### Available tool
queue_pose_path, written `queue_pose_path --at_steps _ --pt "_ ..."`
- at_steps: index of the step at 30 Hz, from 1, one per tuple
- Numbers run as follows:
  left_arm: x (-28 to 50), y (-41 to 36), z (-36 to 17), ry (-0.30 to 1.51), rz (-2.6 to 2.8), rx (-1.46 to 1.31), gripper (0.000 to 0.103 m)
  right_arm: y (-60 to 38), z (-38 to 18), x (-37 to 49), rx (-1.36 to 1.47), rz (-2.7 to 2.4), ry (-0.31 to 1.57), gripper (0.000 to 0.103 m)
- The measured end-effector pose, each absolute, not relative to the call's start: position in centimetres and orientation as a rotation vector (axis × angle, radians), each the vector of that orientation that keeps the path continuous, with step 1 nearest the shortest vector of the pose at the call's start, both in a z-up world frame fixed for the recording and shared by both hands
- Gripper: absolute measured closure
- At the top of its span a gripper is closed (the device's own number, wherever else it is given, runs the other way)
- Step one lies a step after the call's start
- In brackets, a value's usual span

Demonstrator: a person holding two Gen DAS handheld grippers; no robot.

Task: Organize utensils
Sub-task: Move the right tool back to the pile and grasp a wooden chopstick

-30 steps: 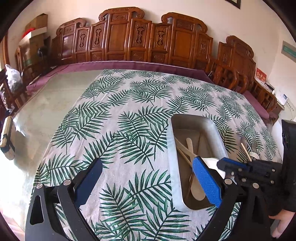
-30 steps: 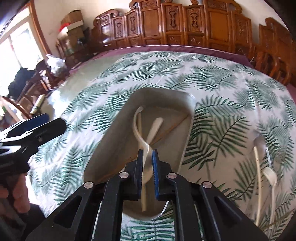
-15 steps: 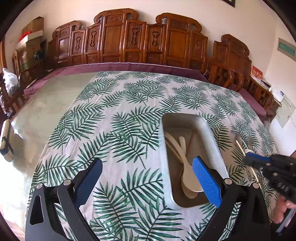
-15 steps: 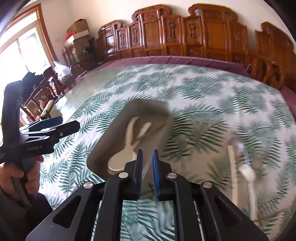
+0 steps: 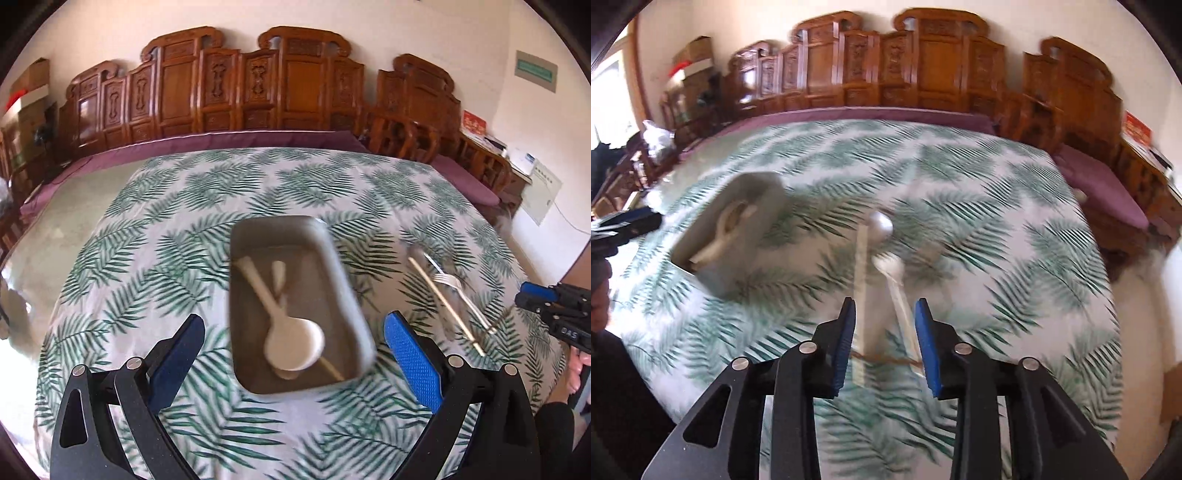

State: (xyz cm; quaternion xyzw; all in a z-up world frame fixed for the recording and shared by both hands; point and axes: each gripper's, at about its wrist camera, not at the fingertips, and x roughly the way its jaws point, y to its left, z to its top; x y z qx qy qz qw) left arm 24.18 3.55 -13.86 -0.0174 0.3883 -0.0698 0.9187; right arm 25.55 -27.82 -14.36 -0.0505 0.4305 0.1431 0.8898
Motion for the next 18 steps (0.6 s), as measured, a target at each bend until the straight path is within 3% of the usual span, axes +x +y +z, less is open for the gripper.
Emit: queue_pose_path --at_steps 5,10,18 --pt "23.1 0.8 -13.8 0.796 -0.177 -0.01 0.009 -30.8 -16.5 24.5 -0.119 0.268 0.922 0.06" --pt "22.0 -1.4 -14.8 0.825 -0.19 0.002 0.009 -32.3 -18.5 24.7 -0.119 0.305 0.952 0.047" --pt "20.9 -3.8 -16.4 0.865 -0.188 0.038 0.009 -32.7 -20.8 27.2 -0.182 0.41 0.978 0.043"
